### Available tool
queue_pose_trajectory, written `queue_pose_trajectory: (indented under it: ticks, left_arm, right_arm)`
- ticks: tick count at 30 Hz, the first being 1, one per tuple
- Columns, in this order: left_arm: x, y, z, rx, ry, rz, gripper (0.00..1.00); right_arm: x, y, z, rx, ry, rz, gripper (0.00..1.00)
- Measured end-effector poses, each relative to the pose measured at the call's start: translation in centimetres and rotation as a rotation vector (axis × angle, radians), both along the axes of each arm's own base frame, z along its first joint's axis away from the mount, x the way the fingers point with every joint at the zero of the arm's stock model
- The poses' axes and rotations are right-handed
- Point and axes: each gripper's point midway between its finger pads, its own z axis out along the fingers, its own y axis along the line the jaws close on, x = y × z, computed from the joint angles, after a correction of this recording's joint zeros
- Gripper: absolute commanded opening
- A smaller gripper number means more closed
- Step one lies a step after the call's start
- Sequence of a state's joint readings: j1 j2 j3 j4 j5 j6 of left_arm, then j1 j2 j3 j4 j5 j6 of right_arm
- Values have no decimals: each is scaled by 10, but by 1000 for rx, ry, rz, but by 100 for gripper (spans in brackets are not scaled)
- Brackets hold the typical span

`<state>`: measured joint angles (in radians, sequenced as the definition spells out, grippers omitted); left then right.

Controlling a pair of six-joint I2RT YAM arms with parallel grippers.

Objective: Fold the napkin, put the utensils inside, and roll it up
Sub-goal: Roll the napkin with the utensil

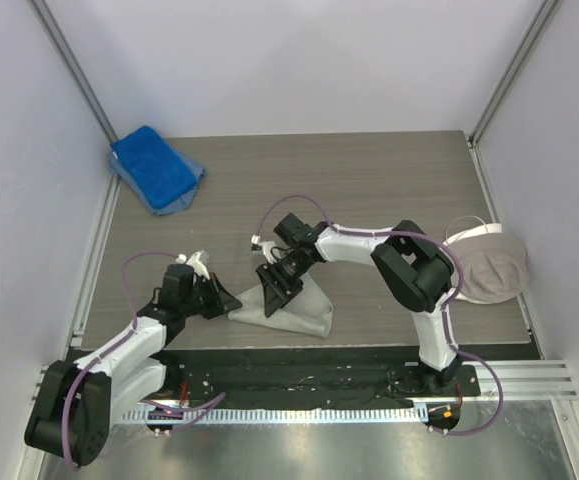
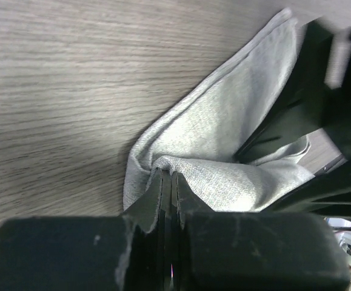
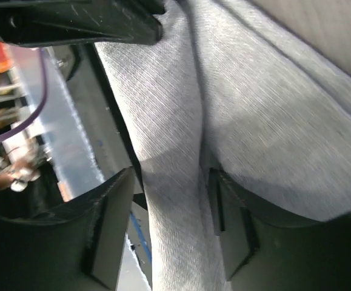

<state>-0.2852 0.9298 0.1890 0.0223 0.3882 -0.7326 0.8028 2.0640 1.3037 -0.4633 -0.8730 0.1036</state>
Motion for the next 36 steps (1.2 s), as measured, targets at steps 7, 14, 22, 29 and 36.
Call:
queue_pose_trajectory:
  ticks: [7,14,22,29,36]
  left_arm:
    - [4,-1,-5,11,48,3,0]
    - [9,-3,-7,17,87,13,0]
    - [14,-3,-8,23,107,22,0]
    - [18,-4,-8,28,120,25,0]
    - [21,-5,-6,30,118,23,19]
  right_arm:
    - [27,-13,13,-137,-301,-73,72]
    - [6,-3,48,-127,-766,-34,78]
    - [-11,2,38,-157,-1024,44,70]
    - [-5,-3,11,-232,-1049,86,66]
    - [2,-9,-3,-273,-1041,96,67]
